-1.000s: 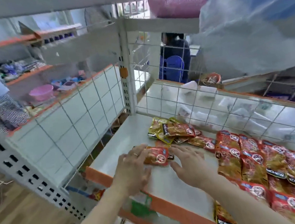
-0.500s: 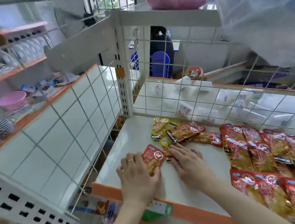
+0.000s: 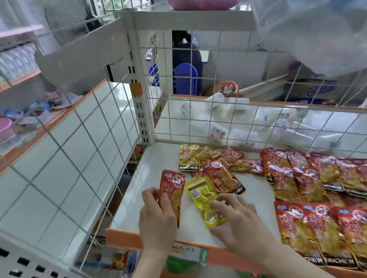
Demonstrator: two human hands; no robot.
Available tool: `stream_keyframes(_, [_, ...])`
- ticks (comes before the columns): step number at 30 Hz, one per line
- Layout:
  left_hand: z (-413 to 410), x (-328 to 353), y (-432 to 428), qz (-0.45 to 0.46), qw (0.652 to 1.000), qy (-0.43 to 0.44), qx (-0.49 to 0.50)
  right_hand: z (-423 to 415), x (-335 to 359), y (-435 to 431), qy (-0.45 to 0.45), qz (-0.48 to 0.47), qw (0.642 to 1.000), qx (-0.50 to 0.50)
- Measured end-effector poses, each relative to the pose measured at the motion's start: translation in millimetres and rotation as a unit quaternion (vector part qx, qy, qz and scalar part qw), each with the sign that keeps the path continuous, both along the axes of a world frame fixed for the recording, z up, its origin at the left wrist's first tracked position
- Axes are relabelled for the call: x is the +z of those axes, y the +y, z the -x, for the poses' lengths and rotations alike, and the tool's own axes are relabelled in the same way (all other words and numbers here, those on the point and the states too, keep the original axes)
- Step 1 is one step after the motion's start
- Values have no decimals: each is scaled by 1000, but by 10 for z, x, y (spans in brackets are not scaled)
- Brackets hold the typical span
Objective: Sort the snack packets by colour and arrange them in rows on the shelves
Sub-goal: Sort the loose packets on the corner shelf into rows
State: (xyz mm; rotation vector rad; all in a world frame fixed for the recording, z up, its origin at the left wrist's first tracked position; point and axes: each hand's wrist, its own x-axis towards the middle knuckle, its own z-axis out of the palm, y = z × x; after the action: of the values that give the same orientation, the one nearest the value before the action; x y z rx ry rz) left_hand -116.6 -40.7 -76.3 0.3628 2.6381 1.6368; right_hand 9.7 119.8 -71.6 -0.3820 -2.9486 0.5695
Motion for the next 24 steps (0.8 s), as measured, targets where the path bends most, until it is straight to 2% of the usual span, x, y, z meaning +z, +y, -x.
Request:
stream_keyframes(8, [-29,64,-28,-40,999,-7,-11,89,132,-43,-18,20,999,33])
stream_keyframes(14, [-22,70,-30,-40,999,-20,-15,176,218,12,-51,134,988,63])
stream_keyframes(15, [-25,74,-29,-43,999,-22,-14,190,219,37,-50,115,989,72])
stream_keyframes(19, [-20,80,-22,-53,998,-32,-5,291,153,130,-33,-89,990,105])
stream_keyframes(21, [-12,92,-25,-67,997,-41,2,361,107,136,-39,-115,983,138])
stream_keyframes(24, [11,108,-37,-90,994,-55,12,420,58,151,-23,-99,979,177])
